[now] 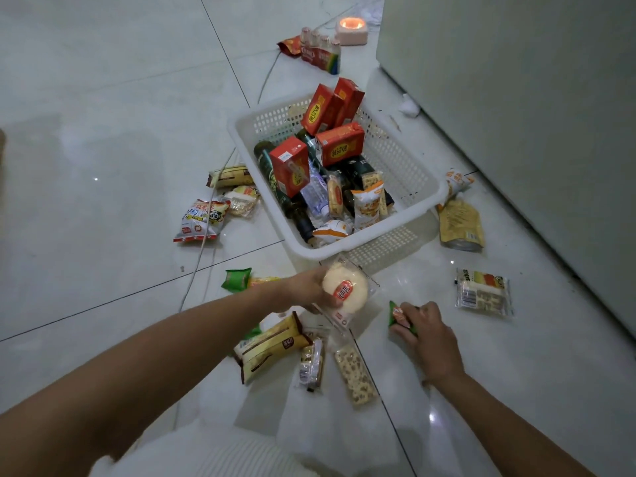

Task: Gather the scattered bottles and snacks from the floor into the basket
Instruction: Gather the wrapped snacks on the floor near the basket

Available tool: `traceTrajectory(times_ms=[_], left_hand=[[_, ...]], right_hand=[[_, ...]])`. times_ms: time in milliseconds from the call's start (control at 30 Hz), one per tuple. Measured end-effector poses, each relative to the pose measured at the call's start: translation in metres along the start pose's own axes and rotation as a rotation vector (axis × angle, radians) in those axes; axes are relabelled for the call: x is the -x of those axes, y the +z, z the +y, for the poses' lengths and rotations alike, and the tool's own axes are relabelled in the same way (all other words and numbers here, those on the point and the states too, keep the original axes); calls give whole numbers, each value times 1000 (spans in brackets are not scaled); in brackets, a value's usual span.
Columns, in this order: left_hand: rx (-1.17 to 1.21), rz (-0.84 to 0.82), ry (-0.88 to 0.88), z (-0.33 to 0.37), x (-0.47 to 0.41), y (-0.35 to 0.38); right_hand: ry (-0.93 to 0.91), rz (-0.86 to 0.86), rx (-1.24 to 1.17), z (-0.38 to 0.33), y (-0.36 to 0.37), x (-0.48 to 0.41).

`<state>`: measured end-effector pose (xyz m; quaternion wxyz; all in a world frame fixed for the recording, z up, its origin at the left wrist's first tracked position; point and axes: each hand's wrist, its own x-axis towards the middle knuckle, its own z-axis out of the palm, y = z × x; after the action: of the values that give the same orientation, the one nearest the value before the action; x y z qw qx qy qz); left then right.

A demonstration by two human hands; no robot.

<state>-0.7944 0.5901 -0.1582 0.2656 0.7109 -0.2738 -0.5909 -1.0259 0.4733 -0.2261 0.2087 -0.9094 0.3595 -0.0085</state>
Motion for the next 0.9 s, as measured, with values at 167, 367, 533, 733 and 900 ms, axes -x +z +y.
traceTrajectory(times_ms=[167, 367, 533, 733, 900], left_hand=[[1, -64, 125, 66, 23, -44], [51, 332, 211, 140, 24, -97], [-603, 572, 138, 154, 32, -121], [-1001, 715, 139, 226, 134, -177], [-1103, 749, 107, 347, 267, -246]], right_hand=[[-19, 230, 39, -19, -97, -68], [-47, 198, 28, -98, -175, -156], [98, -97, 146, -145, -205, -180], [37, -201, 312, -206, -327, -168], [-7, -182, 236, -287, -490, -154]])
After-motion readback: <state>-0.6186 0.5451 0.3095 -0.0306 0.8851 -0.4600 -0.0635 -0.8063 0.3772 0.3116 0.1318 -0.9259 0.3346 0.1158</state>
